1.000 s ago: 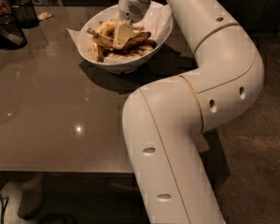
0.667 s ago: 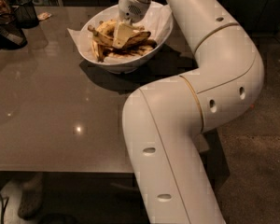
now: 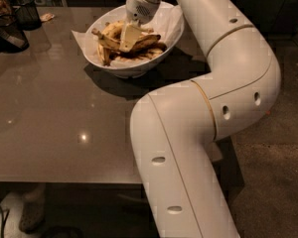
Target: Pick banana from white bowl
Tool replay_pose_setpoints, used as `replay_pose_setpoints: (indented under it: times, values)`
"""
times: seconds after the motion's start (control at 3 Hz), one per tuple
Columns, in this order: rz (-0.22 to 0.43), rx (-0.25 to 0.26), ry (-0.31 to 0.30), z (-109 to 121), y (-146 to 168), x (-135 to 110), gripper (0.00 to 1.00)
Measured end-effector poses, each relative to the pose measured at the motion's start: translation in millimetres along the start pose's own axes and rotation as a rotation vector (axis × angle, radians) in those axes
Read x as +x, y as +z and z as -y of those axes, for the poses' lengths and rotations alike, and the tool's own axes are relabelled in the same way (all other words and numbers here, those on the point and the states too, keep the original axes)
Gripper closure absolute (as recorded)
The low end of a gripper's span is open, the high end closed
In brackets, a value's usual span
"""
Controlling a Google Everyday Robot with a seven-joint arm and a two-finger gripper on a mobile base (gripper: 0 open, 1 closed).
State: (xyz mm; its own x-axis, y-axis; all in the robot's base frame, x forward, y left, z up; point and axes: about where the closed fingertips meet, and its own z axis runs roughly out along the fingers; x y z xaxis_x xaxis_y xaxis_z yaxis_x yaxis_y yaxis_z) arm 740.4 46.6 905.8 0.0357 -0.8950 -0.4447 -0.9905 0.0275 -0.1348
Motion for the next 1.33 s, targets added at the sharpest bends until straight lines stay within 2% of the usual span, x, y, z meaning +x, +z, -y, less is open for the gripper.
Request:
replay_pose_setpoints:
  times: [0.33, 0.67, 1.33]
  values:
    - [0.017, 0.045, -0.014, 4.0, -14.3, -5.3, 1.0]
    - [0.015, 0.114, -0.043, 0.3, -45.6, -14.5, 1.0]
    - [0.014, 0.145, -0.05, -5.5, -62.9, -17.3, 1.0]
